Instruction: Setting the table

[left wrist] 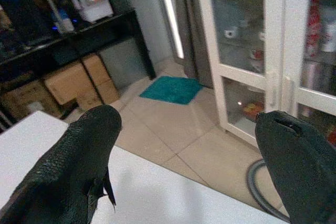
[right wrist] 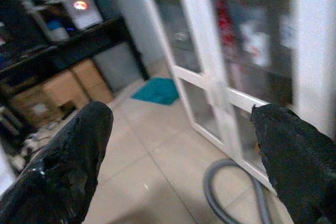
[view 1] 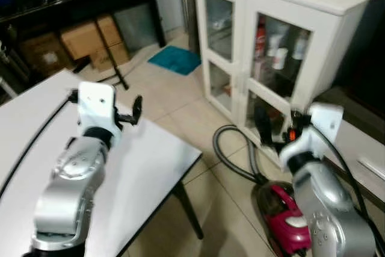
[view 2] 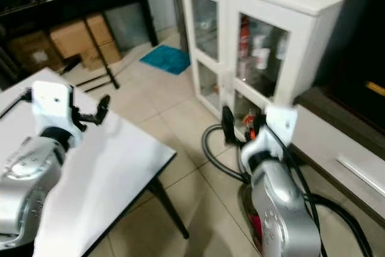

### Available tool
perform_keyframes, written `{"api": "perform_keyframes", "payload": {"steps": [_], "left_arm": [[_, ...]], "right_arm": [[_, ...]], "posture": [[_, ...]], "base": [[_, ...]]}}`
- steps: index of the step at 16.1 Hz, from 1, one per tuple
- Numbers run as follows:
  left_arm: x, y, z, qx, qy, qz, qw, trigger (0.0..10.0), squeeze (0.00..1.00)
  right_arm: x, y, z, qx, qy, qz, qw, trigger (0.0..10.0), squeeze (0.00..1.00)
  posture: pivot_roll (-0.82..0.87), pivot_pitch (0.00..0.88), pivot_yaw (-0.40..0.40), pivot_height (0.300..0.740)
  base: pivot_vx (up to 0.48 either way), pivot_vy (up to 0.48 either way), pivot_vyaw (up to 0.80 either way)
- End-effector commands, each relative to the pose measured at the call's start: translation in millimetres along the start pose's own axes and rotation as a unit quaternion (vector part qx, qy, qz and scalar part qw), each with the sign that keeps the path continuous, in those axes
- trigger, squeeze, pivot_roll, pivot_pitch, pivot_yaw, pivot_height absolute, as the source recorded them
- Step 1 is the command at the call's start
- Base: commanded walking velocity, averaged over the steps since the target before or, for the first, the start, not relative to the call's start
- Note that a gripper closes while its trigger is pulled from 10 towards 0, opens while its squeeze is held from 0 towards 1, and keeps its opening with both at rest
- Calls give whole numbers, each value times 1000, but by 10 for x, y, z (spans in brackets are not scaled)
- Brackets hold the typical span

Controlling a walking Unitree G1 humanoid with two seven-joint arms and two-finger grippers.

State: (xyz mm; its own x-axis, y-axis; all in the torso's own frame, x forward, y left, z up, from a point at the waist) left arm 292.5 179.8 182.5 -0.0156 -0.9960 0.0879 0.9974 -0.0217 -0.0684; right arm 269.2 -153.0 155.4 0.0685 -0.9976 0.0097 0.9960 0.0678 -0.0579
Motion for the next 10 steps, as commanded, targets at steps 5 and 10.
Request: {"api": "perform_keyframes", "payload": {"steps": [5, 10], "left_arm": [[-172, -94, -123, -34, 1, 40, 999, 10000, 1000], [-195, -287, -26, 41, 5, 72, 997, 10000, 1000]], "right_arm": [[-175, -5, 142, 7, 21, 69, 997, 10000, 1000], [-236, 34, 116, -2, -41, 119, 992, 10000, 1000]], "posture": [[-184, 0, 121, 740], [-127, 0, 42, 740]], "base": [[0, 0, 0], [0, 0, 733]]}}
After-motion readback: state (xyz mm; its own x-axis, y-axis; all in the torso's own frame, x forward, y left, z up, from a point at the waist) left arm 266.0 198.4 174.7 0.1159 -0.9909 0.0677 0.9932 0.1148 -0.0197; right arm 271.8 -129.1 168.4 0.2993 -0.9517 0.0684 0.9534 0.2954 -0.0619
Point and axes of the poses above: a point about 5 cm out from each wrist's last joint towards the gripper, its own y axis pointing out of the wrist towards the gripper, its own z axis along the axis of the wrist's last joint, x = y × z, the point moved 3 cm from there along y, pointing out of the wrist towards the gripper, and after that the axes turned 13 degrees about -y, right-handed, at the moved point
